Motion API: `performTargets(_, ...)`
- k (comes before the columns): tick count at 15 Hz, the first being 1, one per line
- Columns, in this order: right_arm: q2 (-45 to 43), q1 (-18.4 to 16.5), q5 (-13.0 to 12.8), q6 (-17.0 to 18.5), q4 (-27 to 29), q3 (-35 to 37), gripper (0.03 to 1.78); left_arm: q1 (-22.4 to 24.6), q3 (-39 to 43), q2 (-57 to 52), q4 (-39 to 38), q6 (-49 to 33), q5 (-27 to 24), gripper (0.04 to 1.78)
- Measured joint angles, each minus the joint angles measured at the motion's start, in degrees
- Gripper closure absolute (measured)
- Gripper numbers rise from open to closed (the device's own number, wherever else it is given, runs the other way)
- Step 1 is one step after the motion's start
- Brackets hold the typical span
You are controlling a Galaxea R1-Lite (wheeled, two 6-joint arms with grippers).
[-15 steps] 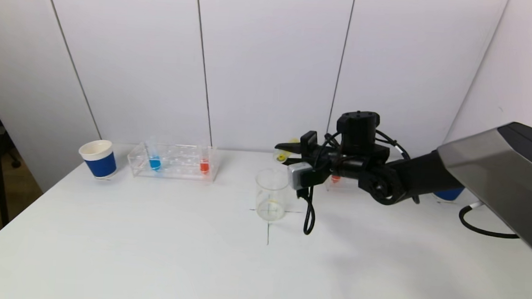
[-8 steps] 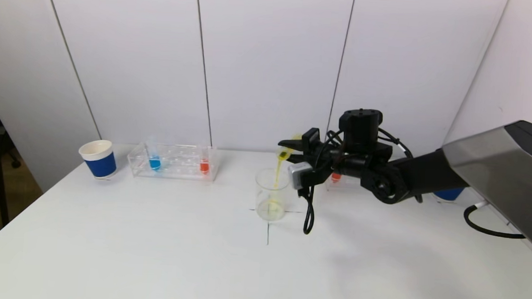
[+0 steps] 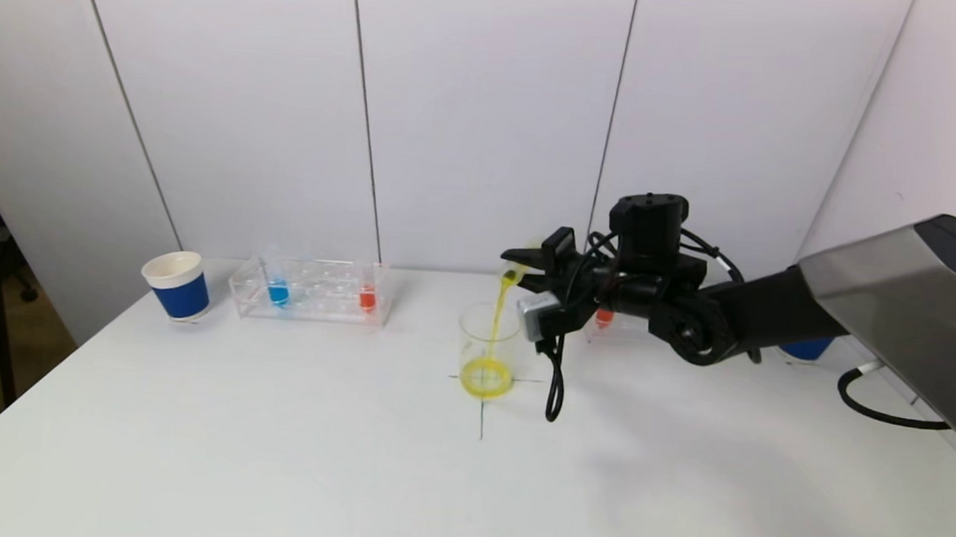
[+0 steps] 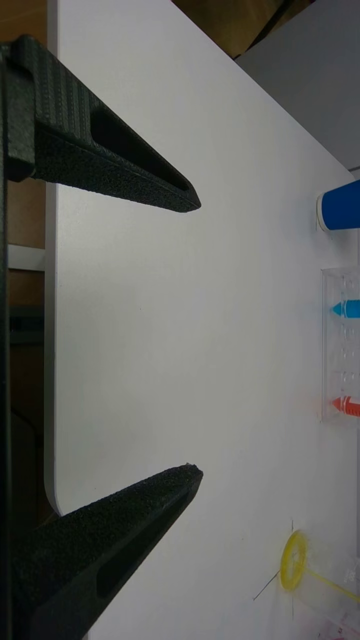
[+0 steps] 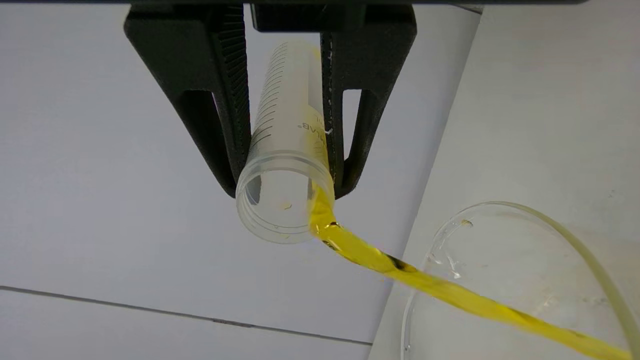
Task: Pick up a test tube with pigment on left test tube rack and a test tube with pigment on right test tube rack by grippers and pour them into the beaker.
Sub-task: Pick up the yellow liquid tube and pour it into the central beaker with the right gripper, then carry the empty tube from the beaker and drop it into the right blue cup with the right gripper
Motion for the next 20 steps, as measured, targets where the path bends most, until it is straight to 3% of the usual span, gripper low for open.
performTargets(3,-0.3,0.4,-0.1,-1.4,0.5,0.0,1.34,0.0,0.0,0.0,0.0,0.0,0.0,0.06)
performTargets(16,-3.0,3.2,-5.7,-7.4,1.0,0.3,1.34,0.0,0.0,0.0,0.0,0.0,0.0,0.06)
performTargets(20,-3.5,4.2,-6.3,-10.4,2.4,0.6,1.34,0.0,0.0,0.0,0.0,0.0,0.0,0.06)
